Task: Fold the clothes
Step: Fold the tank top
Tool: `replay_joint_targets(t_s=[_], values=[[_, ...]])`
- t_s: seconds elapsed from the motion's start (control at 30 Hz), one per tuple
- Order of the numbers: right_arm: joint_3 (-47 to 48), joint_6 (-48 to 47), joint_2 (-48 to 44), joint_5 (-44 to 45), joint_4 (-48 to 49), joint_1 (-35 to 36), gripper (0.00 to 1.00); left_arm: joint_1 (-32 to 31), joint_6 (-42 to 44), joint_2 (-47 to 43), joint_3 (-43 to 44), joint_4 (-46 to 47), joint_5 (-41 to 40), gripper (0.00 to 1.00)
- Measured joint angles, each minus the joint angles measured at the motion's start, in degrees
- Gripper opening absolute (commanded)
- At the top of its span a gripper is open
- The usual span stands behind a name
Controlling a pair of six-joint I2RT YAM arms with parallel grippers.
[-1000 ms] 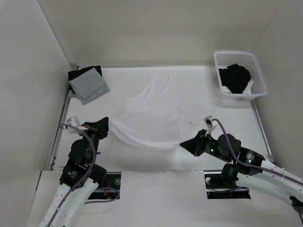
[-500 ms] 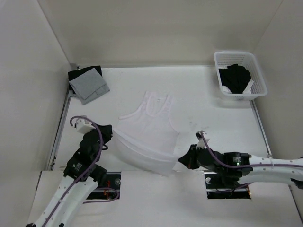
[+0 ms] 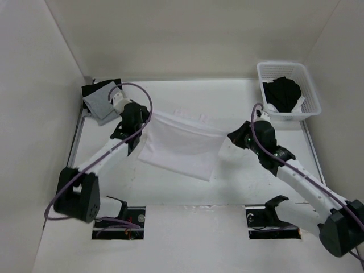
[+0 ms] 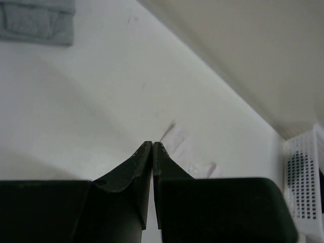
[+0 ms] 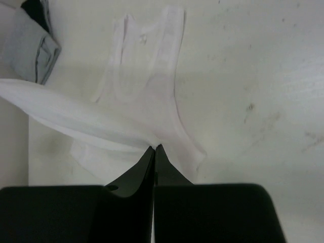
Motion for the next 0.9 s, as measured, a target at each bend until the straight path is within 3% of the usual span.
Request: replay_joint_targets(t_s=[0.1,0.17,0.23,0.3,0.4,0.47,0.57,0.6,0.7,0.73,0.8,0.9], values=[[3.56,-1.97,8.28,-4.09,4.72,-5.38,0.01,2.25,0.44,13.29,8.96,5.84,2.25,0.05],[6.93,-2.89,15.21,-6.49,7.32,-8.26,0.05,3.21,1.03,22.34,15.50,7.96,3.67,0.11],[10.88,-3.61,22.62,-7.85,9.57,-10.58,0.18,3.85,1.57,30.40,21.75,8.26,4.66,0.23],[14.64,-3.80,29.88,-8.31,11.89,-12.07,0.38,4.39,2.14,37.24,26.82,8.09,6.03,0.40],[17.73,-3.61,37.62,-8.00,14.75,-13.25,0.52,5.03,2.10,40.59,26.82,7.50,7.19,0.47],[17.07,-3.45,38.71,-7.23,15.15,-12.59,0.55,5.18,2.10,38.25,21.90,8.04,7.37,0.47],[11.26,-3.41,34.82,-5.07,17.86,-7.91,0.58,4.96,2.10,27.85,9.16,8.96,6.45,0.47],[8.22,-3.39,32.13,-4.20,18.47,-5.38,0.54,4.52,2.10,22.77,4.26,9.29,5.66,0.47],[-0.68,-2.36,22.82,-2.16,19.28,3.32,0.19,2.01,2.10,6.64,-9.09,10.54,2.54,0.48],[-3.34,-1.55,19.93,-1.79,19.63,6.43,0.15,1.03,2.12,1.92,-12.66,10.47,1.57,0.49],[-7.58,0.50,15.91,-0.94,19.87,11.43,0.19,-0.20,2.14,-4.72,-17.70,9.31,0.76,0.49],[-13.40,4.48,12.39,0.94,19.54,17.81,0.45,1.20,2.05,-10.29,-22.56,4.90,0.85,0.49]])
